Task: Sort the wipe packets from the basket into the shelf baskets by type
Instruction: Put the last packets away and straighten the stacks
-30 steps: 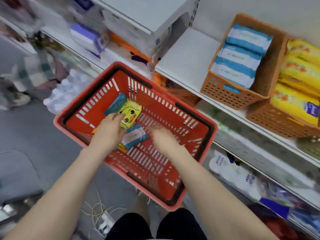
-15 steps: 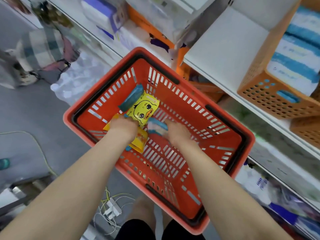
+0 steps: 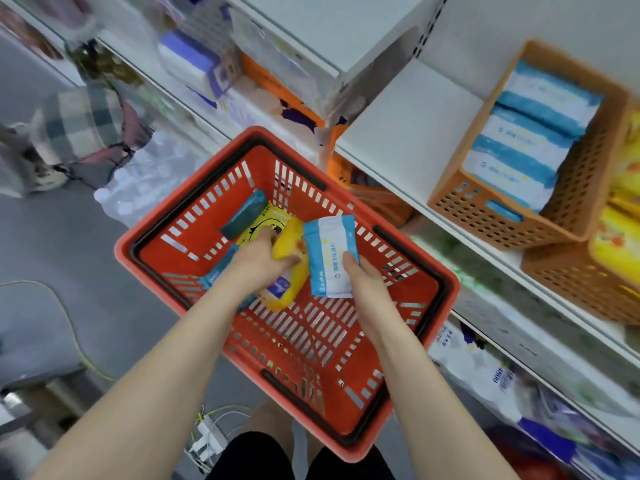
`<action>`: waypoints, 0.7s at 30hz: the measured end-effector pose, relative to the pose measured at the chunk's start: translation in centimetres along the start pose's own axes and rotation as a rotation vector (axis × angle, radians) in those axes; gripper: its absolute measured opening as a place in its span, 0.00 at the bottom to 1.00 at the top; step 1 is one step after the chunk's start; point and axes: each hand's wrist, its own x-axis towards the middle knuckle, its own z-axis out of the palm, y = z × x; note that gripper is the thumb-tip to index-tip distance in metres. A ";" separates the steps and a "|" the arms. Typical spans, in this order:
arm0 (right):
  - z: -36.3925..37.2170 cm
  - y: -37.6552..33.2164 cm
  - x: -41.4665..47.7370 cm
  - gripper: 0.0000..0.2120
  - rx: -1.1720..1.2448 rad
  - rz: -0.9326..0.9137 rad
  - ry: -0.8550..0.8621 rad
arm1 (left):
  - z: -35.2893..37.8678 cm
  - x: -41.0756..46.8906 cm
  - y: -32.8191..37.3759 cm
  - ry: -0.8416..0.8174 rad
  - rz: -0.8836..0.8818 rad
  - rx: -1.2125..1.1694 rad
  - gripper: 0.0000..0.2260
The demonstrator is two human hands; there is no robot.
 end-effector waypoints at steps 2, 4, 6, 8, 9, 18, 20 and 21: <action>0.2 0.1 -0.7 0.09 0.045 -0.053 -0.017 | 1.0 -2.0 1.1 -0.068 -0.097 -0.502 0.24; 0.3 0.1 -1.4 0.09 -0.086 -0.151 -0.043 | 1.9 -4.1 1.9 -0.160 -0.160 -0.902 0.24; 0.3 -0.1 -2.1 0.10 -0.330 -0.303 -0.145 | 2.7 -5.7 1.7 -0.086 -0.091 -0.908 0.35; 0.8 -0.7 -2.5 0.14 -0.388 -0.376 -0.309 | 3.1 -6.4 0.4 0.085 -0.008 -0.868 0.33; 1.1 -1.0 -2.3 0.15 -0.345 -0.365 -0.361 | 2.7 -6.9 0.1 0.155 -0.009 -0.911 0.27; 9.8 -3.3 8.2 0.22 -1.082 -0.673 -0.284 | -4.1 -6.5 -4.4 0.357 -0.029 -1.010 0.28; 12.5 -3.5 10.8 0.21 -1.203 -0.662 -0.336 | -5.4 -6.0 -4.9 0.351 0.006 -1.018 0.27; 13.4 -3.3 11.7 0.22 -1.268 -0.632 -0.362 | -6.1 -5.7 -5.2 0.348 0.012 -1.018 0.28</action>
